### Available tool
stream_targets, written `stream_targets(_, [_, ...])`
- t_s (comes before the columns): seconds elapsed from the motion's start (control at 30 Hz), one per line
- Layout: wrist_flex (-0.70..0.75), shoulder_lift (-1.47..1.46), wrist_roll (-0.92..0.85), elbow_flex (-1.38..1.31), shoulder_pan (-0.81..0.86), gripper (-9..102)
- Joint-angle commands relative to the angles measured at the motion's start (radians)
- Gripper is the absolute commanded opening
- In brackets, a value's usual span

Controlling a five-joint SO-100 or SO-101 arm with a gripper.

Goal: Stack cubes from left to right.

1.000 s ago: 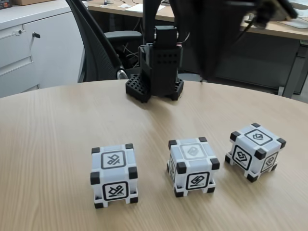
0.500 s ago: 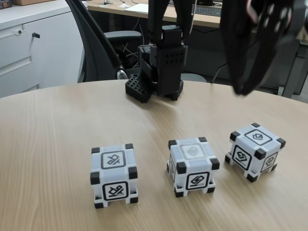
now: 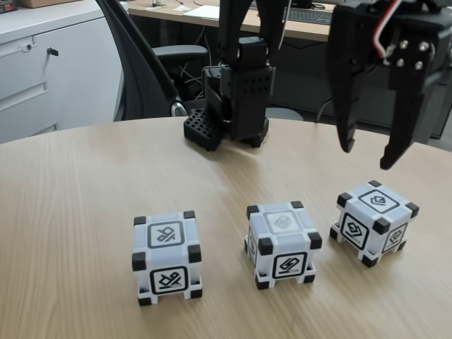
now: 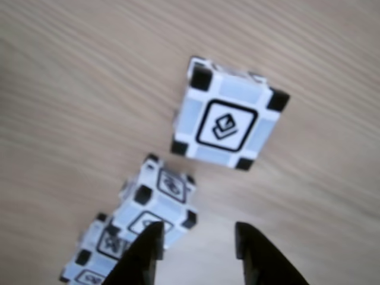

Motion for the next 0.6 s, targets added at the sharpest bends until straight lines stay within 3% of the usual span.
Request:
stream_targets(0.0, [-0.002,0.005,0.041,-0.008,0.009,12])
stream_targets(0.2, [-0.009,0.005,-0.018,-0.006,0.011,35])
stream_targets(0.57, [0.003,-0.017,0.083,-0.005,0.011,41])
